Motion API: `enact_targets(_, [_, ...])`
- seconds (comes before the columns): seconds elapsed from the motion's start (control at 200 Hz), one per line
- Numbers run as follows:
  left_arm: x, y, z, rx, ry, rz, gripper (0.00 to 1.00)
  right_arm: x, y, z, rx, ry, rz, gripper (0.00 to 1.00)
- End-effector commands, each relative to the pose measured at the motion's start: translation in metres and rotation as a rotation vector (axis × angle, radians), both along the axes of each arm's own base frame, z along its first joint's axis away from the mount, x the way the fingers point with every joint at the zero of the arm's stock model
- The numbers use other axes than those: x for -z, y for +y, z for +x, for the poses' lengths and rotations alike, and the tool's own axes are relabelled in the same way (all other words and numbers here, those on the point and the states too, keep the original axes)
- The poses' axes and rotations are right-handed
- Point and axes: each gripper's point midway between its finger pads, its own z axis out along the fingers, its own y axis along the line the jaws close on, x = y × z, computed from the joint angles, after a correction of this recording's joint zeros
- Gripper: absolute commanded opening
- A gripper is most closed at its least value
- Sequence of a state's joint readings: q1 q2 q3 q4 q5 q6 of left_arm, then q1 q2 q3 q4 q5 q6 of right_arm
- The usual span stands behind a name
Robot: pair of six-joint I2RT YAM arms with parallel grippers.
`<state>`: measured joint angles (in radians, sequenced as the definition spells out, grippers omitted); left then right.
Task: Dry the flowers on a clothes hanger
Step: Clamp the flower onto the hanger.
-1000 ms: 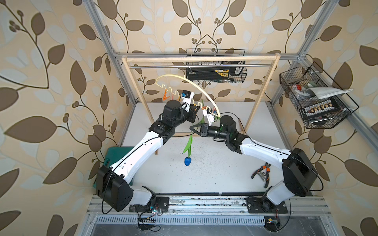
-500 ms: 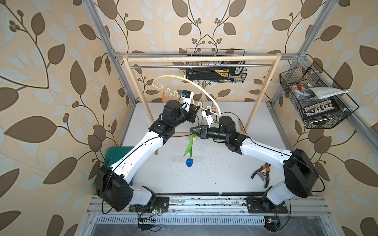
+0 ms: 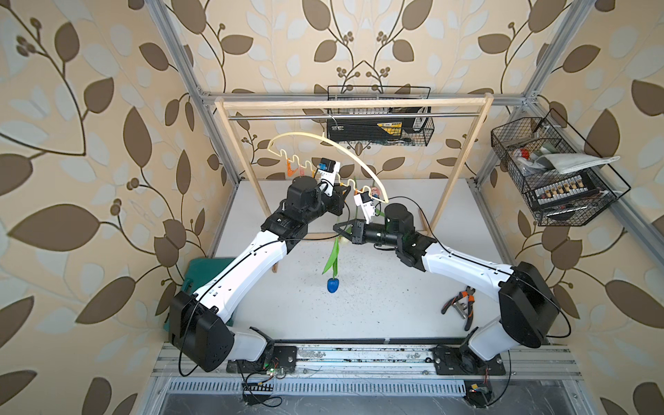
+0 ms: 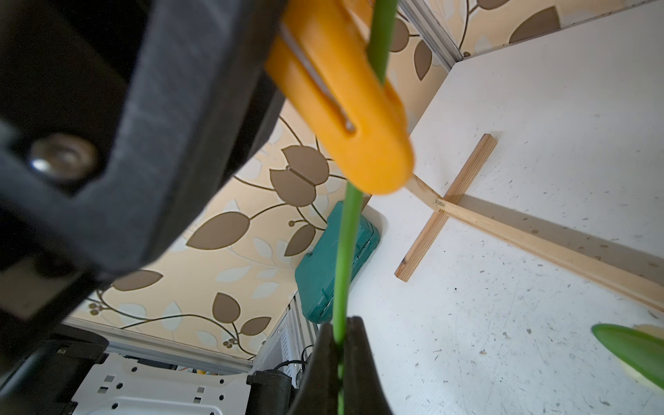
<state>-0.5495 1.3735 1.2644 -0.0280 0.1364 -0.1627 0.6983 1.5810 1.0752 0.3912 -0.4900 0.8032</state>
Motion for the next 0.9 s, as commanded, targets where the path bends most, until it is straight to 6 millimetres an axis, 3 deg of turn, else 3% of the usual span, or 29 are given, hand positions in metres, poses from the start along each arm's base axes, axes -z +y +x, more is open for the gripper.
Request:
enact_targets(0.0, [-0.0092,0.0019,-0.0036,-0.001,-0.002,-0.008,0.18,-0.0427,0.0016,0.0011,0.007,-0.097,0.059,0.0])
enact_targets(0.365, [-0.0088,0.0034,-0.0036,-0.007,-0.003,-0.003,0.23,-0.0462,0.0029,0.0027,0.008,-0.099,0.062,0.0])
enact_targets(0.465, [-0.0085,0.0034,-0.0035,-0.007,0.001,-0.005,0.32,-0.0474,0.0032,0.0027,0.007,-0.1,0.066,0.0])
enact_targets(0.605, [-0.0089,0.0048,-0.0038,-0.016,0.005,-0.01,0.54,-0.0482,0.0034,0.0027,0.006,-0.102,0.067,0.0])
enact_targets(0.815, [-0.0122,0.0067,-0.0064,-0.019,0.004,-0.015,0.63,-0.0468,0.0035,0.0033,0.008,-0.098,0.064,0.0])
enact_targets(0.895, [-0.0127,0.0077,-0.0073,-0.022,0.009,-0.018,0.71,-0.0454,0.0032,0.0038,0.01,-0.097,0.054,0.0])
